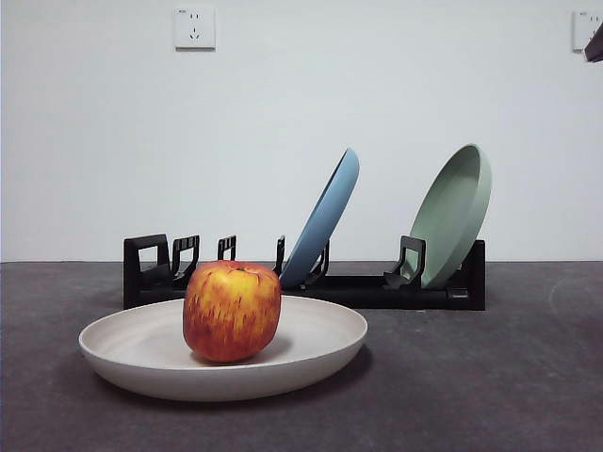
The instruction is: Take the yellow plate from the plate rack,put the plate on the table,take the apple from the table,put the apple in the plate
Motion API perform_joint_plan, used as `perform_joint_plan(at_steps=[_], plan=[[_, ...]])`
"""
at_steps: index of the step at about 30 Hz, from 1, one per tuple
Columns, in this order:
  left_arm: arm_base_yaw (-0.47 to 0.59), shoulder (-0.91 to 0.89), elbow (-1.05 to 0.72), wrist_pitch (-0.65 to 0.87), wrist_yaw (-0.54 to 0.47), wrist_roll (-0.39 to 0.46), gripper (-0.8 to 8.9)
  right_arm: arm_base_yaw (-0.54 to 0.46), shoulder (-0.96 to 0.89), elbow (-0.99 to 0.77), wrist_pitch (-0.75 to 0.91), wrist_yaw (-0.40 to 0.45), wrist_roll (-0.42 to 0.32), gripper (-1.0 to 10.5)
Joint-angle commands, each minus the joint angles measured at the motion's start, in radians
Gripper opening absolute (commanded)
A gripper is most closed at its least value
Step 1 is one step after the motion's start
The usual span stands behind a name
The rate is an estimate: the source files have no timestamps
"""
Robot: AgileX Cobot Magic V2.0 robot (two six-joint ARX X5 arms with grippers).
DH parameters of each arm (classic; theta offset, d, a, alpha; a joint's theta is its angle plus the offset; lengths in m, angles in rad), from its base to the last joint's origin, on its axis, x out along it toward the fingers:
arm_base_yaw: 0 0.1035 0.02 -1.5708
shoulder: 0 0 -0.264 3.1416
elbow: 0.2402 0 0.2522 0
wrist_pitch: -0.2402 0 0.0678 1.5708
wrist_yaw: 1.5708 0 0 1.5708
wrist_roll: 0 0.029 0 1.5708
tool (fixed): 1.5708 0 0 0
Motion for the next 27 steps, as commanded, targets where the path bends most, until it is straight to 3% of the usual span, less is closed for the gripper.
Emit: perform_joint_plan(at_steps=[1,5,8,11,20,27], plan=[[0.003,-0.003,-0.014,0.005,0.006,-0.007,-0.03,0.001,-0.001,-0.007,0.005,0.003,0.006,0.0],[0.003,-0.003,-0.014,0.005,0.006,-0.007,-0.03,0.000,-0.011,-0.007,-0.003,0.008,-0.002,0.0],[0.003,-0.003,-0.014,0.005,0.006,-0.007,-0.03,-0.016,-0.068,-0.009,-0.008,0.074,-0.088,0.0],[0.003,-0.003,-0.014,0.005,0.006,-0.007,-0.03,-0.056,-0.136,-0.027,-0.008,0.082,-0.142,0.0],[0.003,-0.003,-0.014,0.005,0.006,-0.007,-0.03,-0.270,-0.417,-0.288,0.113,0.073,-0.151,0.0],[0.003,-0.003,-0.014,0.005,0.006,-0.007,-0.03,-0.357,-0.529,-0.470,0.205,-0.061,-0.126,0.0]])
